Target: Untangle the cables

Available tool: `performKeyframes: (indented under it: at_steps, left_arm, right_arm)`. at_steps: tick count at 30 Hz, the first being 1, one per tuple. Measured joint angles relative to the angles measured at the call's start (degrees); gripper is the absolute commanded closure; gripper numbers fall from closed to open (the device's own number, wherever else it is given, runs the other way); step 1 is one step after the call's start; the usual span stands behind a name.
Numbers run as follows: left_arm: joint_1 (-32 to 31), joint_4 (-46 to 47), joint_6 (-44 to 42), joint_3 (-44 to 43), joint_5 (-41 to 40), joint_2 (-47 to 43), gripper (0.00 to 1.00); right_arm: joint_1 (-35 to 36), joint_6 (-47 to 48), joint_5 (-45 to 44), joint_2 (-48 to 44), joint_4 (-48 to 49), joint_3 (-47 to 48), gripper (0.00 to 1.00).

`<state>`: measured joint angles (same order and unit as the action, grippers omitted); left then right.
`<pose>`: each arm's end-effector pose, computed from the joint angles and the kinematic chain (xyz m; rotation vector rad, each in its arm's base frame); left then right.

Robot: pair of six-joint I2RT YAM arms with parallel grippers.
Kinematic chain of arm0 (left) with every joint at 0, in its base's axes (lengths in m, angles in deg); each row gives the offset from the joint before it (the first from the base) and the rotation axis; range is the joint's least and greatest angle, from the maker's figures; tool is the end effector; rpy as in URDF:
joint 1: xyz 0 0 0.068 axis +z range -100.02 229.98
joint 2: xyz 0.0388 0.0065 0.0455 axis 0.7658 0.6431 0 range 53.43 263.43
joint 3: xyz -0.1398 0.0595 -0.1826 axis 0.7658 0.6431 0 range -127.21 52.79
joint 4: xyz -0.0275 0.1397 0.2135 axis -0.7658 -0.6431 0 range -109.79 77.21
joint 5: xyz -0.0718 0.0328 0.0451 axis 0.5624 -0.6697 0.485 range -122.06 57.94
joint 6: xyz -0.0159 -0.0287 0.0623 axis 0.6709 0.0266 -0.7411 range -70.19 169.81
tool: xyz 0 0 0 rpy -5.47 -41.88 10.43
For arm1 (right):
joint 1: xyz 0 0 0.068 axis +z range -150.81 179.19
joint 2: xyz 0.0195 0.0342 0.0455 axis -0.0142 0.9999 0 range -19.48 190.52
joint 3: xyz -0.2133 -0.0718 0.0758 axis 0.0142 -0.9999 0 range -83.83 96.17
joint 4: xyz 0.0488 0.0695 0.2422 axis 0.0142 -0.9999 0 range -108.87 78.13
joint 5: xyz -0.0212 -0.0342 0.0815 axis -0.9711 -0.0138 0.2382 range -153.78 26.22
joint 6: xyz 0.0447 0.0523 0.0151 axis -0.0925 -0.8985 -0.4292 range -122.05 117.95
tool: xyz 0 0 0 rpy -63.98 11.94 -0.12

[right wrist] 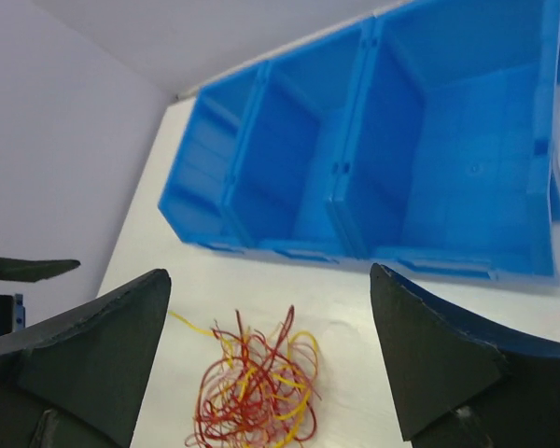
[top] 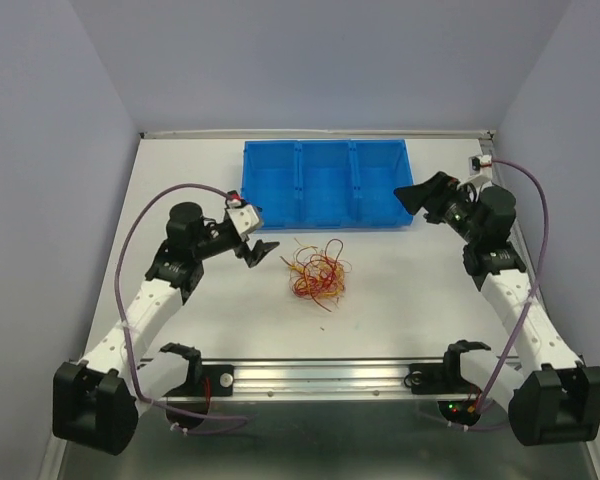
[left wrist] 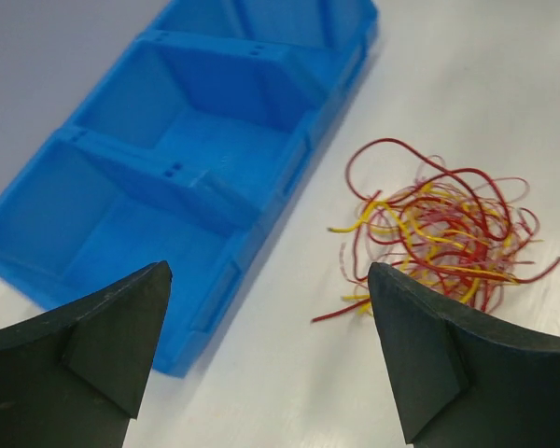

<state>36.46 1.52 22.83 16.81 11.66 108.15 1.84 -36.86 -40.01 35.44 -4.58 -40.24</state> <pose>0.2341 -0.0973 0.2700 1.0712 1.2489 -0.4472 0.2614 0.0354 0.3022 0.1479 1.6966 0.8330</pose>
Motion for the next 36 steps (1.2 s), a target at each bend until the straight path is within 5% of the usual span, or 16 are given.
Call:
performKeyframes:
  at_steps: [9, 23, 31, 33, 36]
  left_arm:
    - [-11.1, -4.4, -7.6, -2.8, -0.7, 14.6, 0.17]
    - [-11.3, -3.8, -3.7, -9.9, -1.3, 25.7, 0.34]
    - [-11.3, -3.7, -1.9, -11.7, 1.4, 31.1, 0.71]
    - [-11.3, -3.9, -1.9, -11.7, 1.7, 31.3, 0.9]
    - [-11.3, -3.8, -1.7, -11.7, 2.0, 31.3, 0.93]
  right_arm:
    - [3.9, 2.4, 4.0, 0.8, -1.8, -6.3, 0.18]
    - [9.5, 4.8, 1.7, 1.8, -1.8, -6.3, 0.19]
    - [9.5, 5.5, 1.0, 1.1, -2.1, -6.3, 0.19]
    - [9.5, 5.6, 0.9, 0.9, -2.4, -6.3, 0.19]
    - [9.5, 5.8, 0.6, 0.9, -2.9, -6.3, 0.19]
